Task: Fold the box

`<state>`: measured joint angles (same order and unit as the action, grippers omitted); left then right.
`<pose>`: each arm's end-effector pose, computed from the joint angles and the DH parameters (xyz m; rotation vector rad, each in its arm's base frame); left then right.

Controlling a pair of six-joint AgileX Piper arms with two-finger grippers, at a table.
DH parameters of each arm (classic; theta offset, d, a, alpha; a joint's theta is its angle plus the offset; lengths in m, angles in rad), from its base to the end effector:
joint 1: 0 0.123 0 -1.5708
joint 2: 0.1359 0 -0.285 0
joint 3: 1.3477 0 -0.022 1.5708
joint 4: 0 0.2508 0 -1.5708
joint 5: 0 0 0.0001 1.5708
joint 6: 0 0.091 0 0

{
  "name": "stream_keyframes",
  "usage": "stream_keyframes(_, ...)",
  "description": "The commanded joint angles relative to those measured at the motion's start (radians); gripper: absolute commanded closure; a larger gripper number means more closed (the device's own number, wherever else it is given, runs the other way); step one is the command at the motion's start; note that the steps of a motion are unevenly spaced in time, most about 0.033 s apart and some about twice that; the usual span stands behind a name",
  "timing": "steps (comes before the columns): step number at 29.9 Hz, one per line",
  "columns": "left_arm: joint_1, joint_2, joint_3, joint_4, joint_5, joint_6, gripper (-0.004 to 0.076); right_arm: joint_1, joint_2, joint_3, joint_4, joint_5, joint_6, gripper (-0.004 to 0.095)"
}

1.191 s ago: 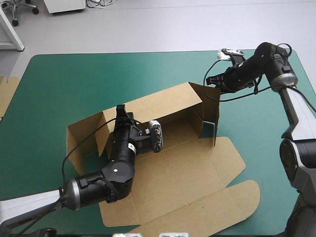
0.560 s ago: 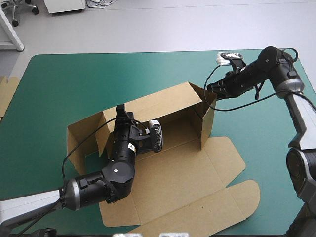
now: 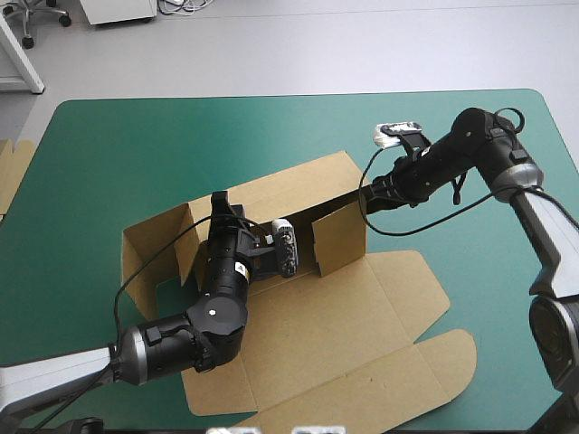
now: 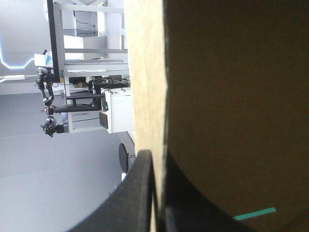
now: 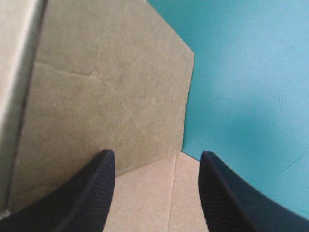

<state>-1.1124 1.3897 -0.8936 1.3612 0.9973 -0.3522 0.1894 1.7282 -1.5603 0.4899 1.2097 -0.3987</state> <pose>0.1843 -0.2044 0.2940 1.4121 1.5279 0.9278 0.3461 0.1071 0.3200 -0.6503 2.6714 0.6320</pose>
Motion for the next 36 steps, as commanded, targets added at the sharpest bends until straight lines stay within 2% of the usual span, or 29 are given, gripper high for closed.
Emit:
stream_keyframes(1,-0.008,-0.013,-0.015,-0.008,-0.026,-0.016,0.0734,0.013,-0.073,0.035,0.071,0.003,-0.047,0.0400)
stream_keyframes(10,-0.008,-0.013,-0.015,-0.008,-0.033,-0.023,0.0734,0.013,-0.151,0.112,0.114,-0.066,-0.127,0.0390)
stream_keyframes(16,-0.008,-0.013,-0.015,-0.008,-0.033,-0.023,0.0734,0.013,-0.154,0.186,0.105,-0.168,-0.179,0.0389)
stream_keyframes(36,-0.008,-0.013,-0.015,-0.008,-0.033,-0.077,0.0734,0.013,-0.249,0.384,0.375,-0.323,-0.479,0.0389)
